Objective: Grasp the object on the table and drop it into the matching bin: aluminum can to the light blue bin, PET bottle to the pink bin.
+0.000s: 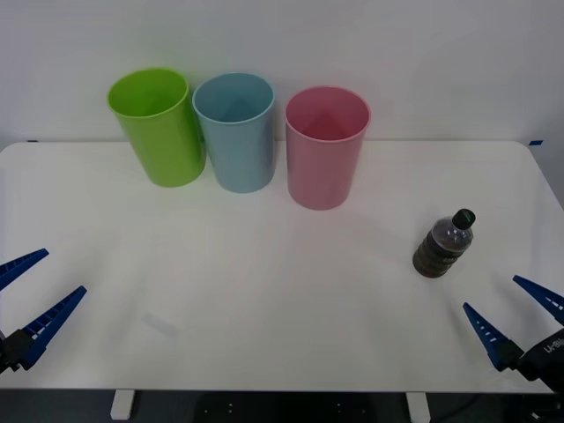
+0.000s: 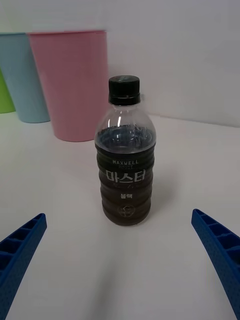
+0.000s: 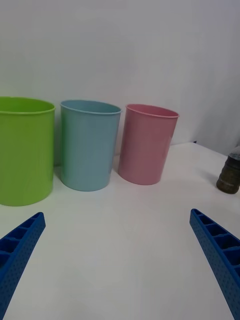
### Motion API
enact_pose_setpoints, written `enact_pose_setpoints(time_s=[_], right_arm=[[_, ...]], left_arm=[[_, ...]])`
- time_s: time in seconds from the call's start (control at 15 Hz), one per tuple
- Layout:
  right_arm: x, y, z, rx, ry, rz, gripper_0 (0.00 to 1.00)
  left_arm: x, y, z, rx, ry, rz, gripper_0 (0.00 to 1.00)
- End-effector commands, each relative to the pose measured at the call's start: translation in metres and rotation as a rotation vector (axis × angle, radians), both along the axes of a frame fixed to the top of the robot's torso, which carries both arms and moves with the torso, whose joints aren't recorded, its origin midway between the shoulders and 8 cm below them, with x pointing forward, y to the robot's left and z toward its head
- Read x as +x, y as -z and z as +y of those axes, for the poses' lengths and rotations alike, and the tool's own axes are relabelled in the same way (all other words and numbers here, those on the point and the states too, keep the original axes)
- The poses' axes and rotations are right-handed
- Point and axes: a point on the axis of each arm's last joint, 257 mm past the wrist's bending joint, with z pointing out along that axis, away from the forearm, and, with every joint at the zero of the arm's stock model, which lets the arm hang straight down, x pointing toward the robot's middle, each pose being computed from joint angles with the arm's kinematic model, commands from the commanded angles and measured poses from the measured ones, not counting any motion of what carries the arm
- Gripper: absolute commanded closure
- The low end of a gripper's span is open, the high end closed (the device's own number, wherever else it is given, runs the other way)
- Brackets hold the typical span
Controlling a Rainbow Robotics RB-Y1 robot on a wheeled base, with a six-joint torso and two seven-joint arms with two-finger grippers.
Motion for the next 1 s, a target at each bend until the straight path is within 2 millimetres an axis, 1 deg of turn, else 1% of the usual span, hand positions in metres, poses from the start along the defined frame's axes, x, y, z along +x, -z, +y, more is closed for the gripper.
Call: enact_pose_setpoints(time_s=[0.07, 0.27, 0.47, 0.53, 0.73, 1.0], right_arm=[[0.011, 0.003, 0.004, 0.001, 0.023, 0.003, 0.0], [0.025, 0.006, 0.013, 0.002, 0.036, 0.002, 0.0], [0.045, 0.015, 0.018, 0.024, 0.034, 0.004, 0.0], [0.053, 0.014, 0.02, 0.022, 0.033, -0.006, 0.0], [0.07, 0.016, 0.024, 0.021, 0.044, -0.01, 0.0], [0.086, 0.021, 0.03, 0.016, 0.044, -0.009, 0.0]], left_arm=[[0.0, 0.0, 0.0, 0.0, 0.0, 0.0, 0.0], [0.0, 0.0, 0.0, 0.0, 0.0, 0.0, 0.0], [0.0, 0.0, 0.0, 0.0, 0.0, 0.0, 0.0], [0.0, 0.0, 0.0, 0.0, 0.0, 0.0, 0.0], [0.0, 0.0, 0.0, 0.0, 0.0, 0.0, 0.0], [0.0, 0.0, 0.0, 0.0, 0.0, 0.0, 0.0]])
